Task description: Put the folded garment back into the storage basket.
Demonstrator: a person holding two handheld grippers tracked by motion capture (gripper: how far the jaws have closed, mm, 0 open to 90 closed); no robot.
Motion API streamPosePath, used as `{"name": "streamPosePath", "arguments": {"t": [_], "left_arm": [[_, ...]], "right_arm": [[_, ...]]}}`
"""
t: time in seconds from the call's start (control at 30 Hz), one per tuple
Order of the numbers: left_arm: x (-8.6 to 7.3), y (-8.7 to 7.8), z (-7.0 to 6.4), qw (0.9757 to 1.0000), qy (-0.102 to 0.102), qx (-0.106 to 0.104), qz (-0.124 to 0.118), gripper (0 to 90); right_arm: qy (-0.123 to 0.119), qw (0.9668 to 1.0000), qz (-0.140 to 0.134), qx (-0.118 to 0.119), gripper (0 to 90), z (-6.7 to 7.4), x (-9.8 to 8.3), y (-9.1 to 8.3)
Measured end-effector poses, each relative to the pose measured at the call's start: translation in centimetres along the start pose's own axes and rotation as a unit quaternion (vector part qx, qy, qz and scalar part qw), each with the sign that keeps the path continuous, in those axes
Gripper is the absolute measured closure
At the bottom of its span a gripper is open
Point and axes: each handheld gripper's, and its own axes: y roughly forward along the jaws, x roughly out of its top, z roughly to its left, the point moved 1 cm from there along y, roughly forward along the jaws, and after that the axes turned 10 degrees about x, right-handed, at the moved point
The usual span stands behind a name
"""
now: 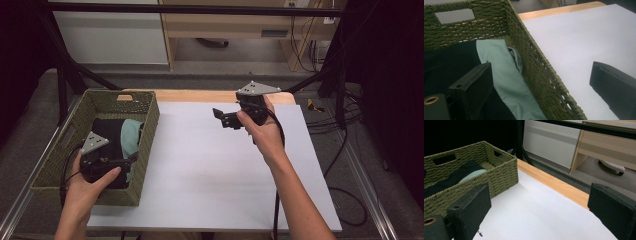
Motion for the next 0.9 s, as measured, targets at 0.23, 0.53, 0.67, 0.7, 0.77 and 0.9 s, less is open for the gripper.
{"name": "streamPosePath", "arguments": {"t": [0.23, 0.53, 0.67, 0.7, 0.77, 0.9], "left_arm": [[-0.2, 0.1, -0.3, 1.0, 0.008, -0.005, 0.003, 4.9], [-0.4, 0.2, -0.6, 0.9998, 0.014, -0.004, 0.01, 4.9], [-0.4, 0.3, -0.8, 0.9998, 0.015, -0.006, 0.012, 4.9], [-0.4, 0.3, -0.8, 0.9998, 0.016, -0.006, 0.012, 4.9], [-0.4, 0.3, -0.8, 0.9998, 0.017, -0.006, 0.01, 4.9], [-0.5, 0.3, -0.8, 0.9997, 0.018, -0.007, 0.012, 4.9]], "right_arm": [[0.007, 0.9999, -0.004, -0.009, 5.5, -0.8, -0.4, -1.2], [0.017, 0.9996, -0.008, -0.023, 4.5, -1.8, -1.0, -3.1], [0.022, 0.9993, -0.01, -0.027, 4.5, -2.3, -1.4, -3.9], [0.022, 0.9993, -0.01, -0.029, 4.5, -2.4, -1.5, -4.1], [0.025, 0.9991, -0.011, -0.033, 4.5, -2.6, -1.7, -4.6], [0.03, 0.9987, -0.013, -0.039, 4.5, -3.1, -2.1, -5.4]]}}
